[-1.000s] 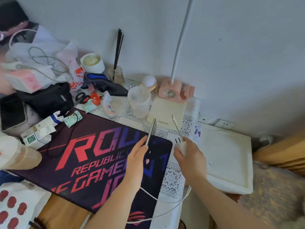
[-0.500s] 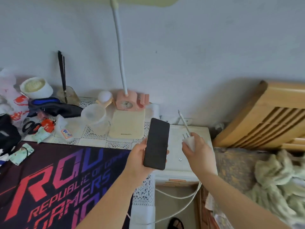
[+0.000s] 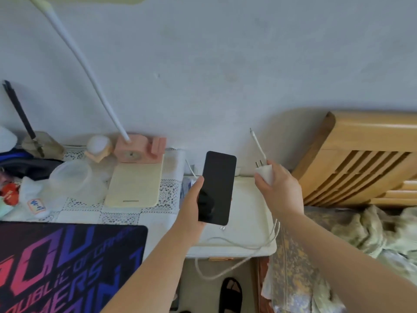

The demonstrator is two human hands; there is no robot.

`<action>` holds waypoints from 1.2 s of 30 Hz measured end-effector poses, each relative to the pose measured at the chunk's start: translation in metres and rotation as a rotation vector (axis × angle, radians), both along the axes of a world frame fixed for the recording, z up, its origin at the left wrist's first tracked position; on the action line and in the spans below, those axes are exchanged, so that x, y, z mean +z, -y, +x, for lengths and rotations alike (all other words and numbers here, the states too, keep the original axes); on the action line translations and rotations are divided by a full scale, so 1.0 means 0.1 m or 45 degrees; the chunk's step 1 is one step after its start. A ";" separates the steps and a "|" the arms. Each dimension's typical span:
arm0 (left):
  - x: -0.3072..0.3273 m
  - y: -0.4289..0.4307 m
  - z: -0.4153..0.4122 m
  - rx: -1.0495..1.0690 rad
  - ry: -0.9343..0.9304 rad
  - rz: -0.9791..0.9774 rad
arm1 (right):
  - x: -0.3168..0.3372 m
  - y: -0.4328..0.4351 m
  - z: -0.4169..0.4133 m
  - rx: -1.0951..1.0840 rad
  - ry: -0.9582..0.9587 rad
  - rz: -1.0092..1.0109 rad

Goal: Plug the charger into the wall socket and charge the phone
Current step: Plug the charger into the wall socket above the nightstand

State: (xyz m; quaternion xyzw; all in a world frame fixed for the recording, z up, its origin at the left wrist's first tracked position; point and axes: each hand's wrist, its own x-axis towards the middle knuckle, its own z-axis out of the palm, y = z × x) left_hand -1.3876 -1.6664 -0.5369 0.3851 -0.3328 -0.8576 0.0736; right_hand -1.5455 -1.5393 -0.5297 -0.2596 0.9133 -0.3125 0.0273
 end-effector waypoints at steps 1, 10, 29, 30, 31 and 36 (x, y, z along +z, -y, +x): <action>-0.01 -0.01 -0.08 0.005 0.011 0.005 | 0.00 -0.01 -0.11 0.012 0.008 -0.009; -0.34 -0.08 -0.67 0.215 0.048 -0.052 | -0.32 -0.01 -0.75 0.123 0.121 0.018; -1.55 0.31 -0.66 0.322 0.116 -0.009 | -1.87 0.22 -0.19 0.132 0.455 0.015; -1.60 0.32 -0.66 0.318 0.117 0.000 | -1.92 0.26 -0.21 0.113 0.477 -0.007; -1.65 0.33 -0.66 0.314 0.119 0.006 | -1.96 0.30 -0.23 0.087 0.515 -0.031; -1.88 0.39 -0.69 0.329 0.130 0.027 | -2.20 0.54 -0.39 -0.085 0.724 -0.076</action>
